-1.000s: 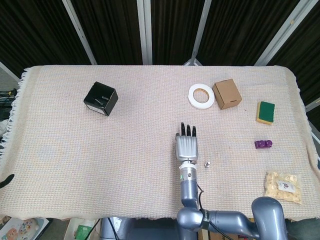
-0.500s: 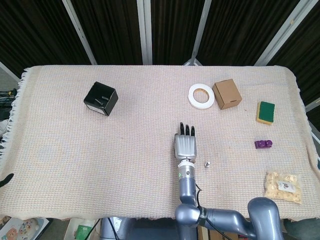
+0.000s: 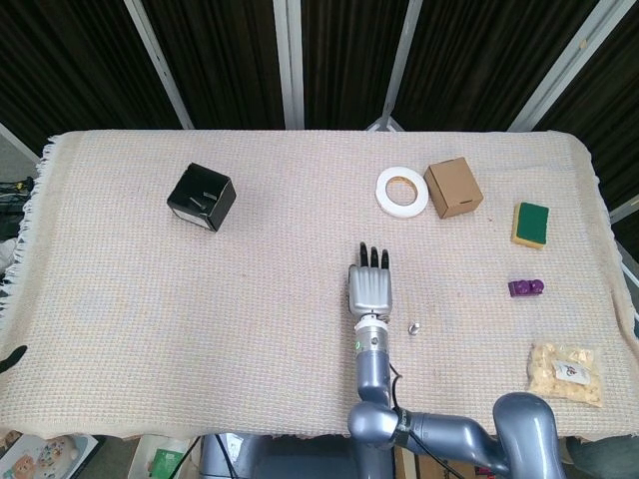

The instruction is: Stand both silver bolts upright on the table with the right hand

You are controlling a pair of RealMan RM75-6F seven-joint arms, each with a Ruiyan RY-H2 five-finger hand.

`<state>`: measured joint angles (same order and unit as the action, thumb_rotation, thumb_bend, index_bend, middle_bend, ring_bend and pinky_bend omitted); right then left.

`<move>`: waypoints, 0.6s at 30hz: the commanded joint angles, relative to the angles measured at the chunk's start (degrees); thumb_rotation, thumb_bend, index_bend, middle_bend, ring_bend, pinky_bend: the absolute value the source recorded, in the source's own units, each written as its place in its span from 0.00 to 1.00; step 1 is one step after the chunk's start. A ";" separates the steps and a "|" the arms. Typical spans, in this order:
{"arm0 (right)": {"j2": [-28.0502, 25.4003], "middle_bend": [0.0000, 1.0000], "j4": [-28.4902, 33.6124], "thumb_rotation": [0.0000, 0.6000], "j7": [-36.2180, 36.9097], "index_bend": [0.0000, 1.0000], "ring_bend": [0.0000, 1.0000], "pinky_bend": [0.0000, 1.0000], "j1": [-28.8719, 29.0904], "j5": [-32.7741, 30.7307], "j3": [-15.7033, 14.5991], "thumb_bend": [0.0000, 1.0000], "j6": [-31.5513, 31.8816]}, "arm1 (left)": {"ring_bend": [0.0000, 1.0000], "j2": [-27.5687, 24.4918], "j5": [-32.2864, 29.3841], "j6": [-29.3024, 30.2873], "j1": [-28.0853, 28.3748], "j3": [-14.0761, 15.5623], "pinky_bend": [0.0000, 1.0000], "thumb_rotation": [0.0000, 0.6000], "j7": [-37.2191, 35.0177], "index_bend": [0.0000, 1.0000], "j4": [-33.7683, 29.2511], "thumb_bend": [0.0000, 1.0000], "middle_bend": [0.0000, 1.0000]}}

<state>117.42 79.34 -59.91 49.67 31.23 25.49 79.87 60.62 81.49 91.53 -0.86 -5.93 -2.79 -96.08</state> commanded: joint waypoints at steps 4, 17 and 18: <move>0.03 0.00 -0.46 1.00 -0.02 0.51 0.00 0.00 -0.16 -0.73 -0.15 0.37 -0.59 | 0.00 0.04 0.03 0.16 -0.06 -0.02 0.05 1.00 -0.03 0.17 0.02 0.15 0.11; -0.51 0.00 -0.72 1.00 0.19 0.52 0.00 0.00 -0.26 -1.11 0.21 0.37 -0.80 | 0.00 0.12 -0.11 0.03 0.06 -0.10 0.05 1.00 0.20 0.17 0.05 0.15 0.11; -0.64 0.00 -0.64 1.00 0.17 0.52 0.00 0.00 -0.33 -1.20 0.15 0.37 -0.85 | 0.00 0.14 -0.08 0.08 0.05 -0.10 0.05 1.00 0.27 0.17 0.03 0.15 0.11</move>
<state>116.80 78.68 -59.73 49.36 30.06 25.66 79.04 60.75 81.41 91.60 -0.81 -6.03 -2.53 -96.04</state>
